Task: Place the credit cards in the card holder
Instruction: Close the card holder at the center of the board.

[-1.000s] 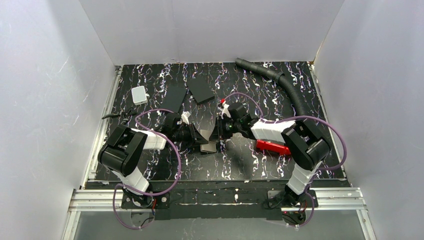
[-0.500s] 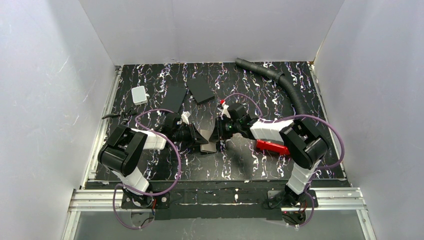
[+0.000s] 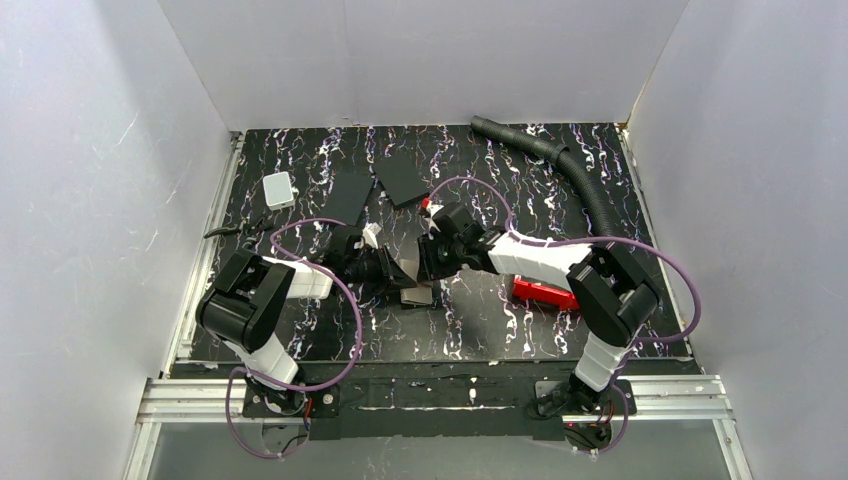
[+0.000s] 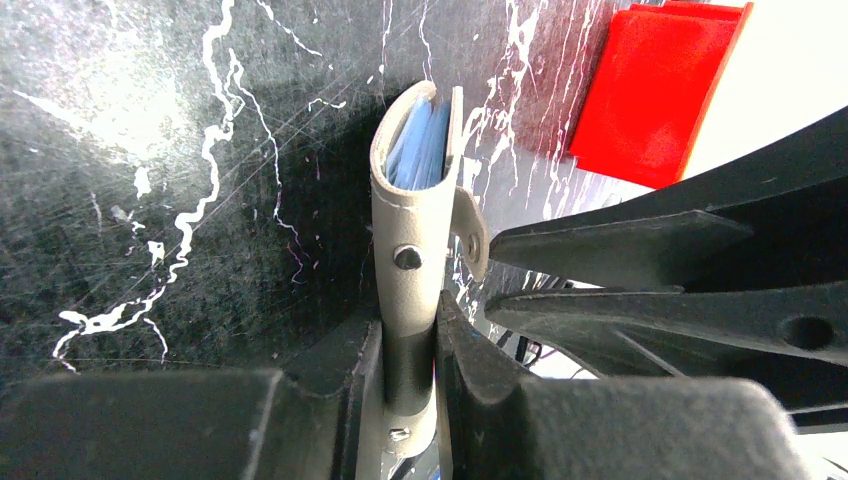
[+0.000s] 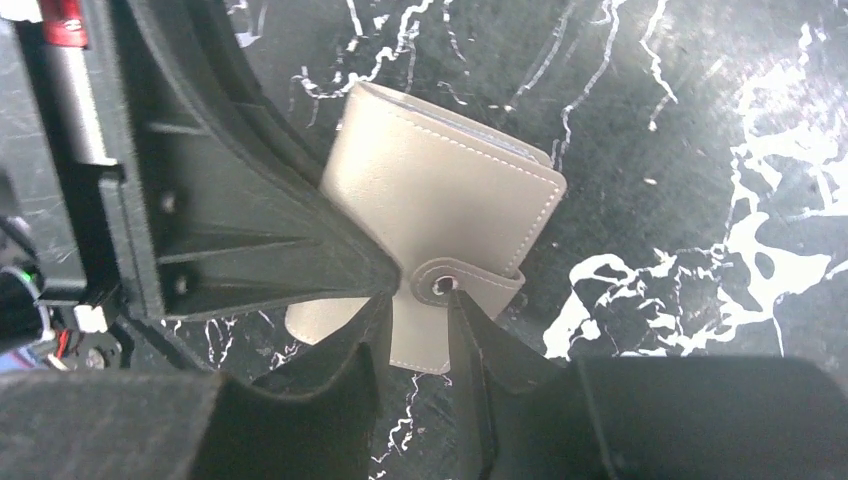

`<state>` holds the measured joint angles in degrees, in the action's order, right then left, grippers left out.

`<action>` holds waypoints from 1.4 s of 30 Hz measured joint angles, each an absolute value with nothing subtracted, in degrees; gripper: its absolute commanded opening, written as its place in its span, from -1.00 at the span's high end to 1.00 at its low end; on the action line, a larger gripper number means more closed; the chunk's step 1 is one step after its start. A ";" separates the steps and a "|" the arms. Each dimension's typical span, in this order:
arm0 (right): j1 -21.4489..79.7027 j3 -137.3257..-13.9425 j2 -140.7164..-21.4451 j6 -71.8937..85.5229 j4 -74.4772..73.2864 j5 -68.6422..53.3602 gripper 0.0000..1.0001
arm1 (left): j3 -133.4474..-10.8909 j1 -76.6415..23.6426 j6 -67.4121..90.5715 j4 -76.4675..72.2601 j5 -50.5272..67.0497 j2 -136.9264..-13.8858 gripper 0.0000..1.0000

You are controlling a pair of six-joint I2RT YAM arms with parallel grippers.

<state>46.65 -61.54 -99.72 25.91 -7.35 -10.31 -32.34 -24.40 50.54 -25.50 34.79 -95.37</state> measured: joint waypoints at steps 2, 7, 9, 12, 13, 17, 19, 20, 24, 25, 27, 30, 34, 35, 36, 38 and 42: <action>47.31 -61.76 -99.72 27.16 -8.80 -7.99 0.33 | -32.34 -24.38 50.57 -25.47 34.81 -95.37 1.00; 48.53 -62.74 -99.72 29.69 -11.14 -2.31 0.32 | -32.36 -24.38 50.57 -25.47 34.87 -95.44 1.00; 48.69 -63.02 -99.72 30.06 -11.31 -1.56 0.24 | -32.38 -24.36 50.54 -25.47 34.96 -95.48 1.00; 48.77 -63.40 -99.72 30.37 -11.46 -1.17 0.20 | -32.38 -24.34 50.54 -25.47 34.98 -95.48 1.00; 48.77 -63.48 -99.72 30.46 -11.44 -1.23 0.21 | -32.38 -24.34 50.54 -25.47 34.98 -95.48 1.00; 48.77 -64.01 -99.94 31.20 -11.42 -2.07 0.29 | -32.40 -24.34 50.52 -25.47 34.98 -95.48 1.00; 48.77 -64.14 -100.42 31.51 -10.72 -2.50 0.35 | -32.45 -24.34 50.52 -25.39 34.98 -95.48 1.00; 48.77 -64.16 -100.73 31.62 -10.37 -2.79 0.39 | -32.47 -24.34 50.52 -25.32 34.98 -95.48 1.00; 48.77 -64.14 -101.97 31.79 -9.98 -3.40 0.50 | -32.53 -24.34 50.52 -25.21 35.00 -95.48 1.00; 48.77 -64.14 -102.17 31.79 -9.98 -3.42 0.52 | -32.53 -24.34 50.52 -25.19 35.00 -95.48 1.00; 48.77 -64.14 -102.37 31.79 -9.89 -3.40 0.56 | -32.53 -24.34 50.52 -25.19 34.98 -95.48 1.00; 48.77 -64.14 -102.37 31.75 -9.74 -3.40 0.61 | -32.53 -24.34 50.52 -25.19 35.00 -95.48 1.00; 48.77 -64.14 -102.41 31.62 -9.56 -3.44 0.64 | -32.53 -24.34 50.52 -25.19 35.00 -95.48 1.00; 48.77 -64.14 -102.43 31.57 -9.50 -3.46 0.65 | -32.53 -24.34 50.52 -25.19 35.00 -95.48 1.00; 48.77 -64.14 -102.45 31.55 -9.37 -3.46 0.66 | -32.53 -24.34 50.52 -25.19 35.00 -95.48 1.00; 48.77 -64.05 -102.48 31.53 -9.15 -3.46 0.67 | -32.53 -24.34 50.52 -25.19 35.00 -95.48 1.00; 48.77 -63.88 -102.48 31.31 -8.82 -3.49 0.68 | -32.53 -24.34 50.52 -25.17 34.98 -95.48 1.00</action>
<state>48.77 -63.88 -102.48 31.31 -8.82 -3.49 -32.53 -24.34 50.52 -25.17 34.98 -95.48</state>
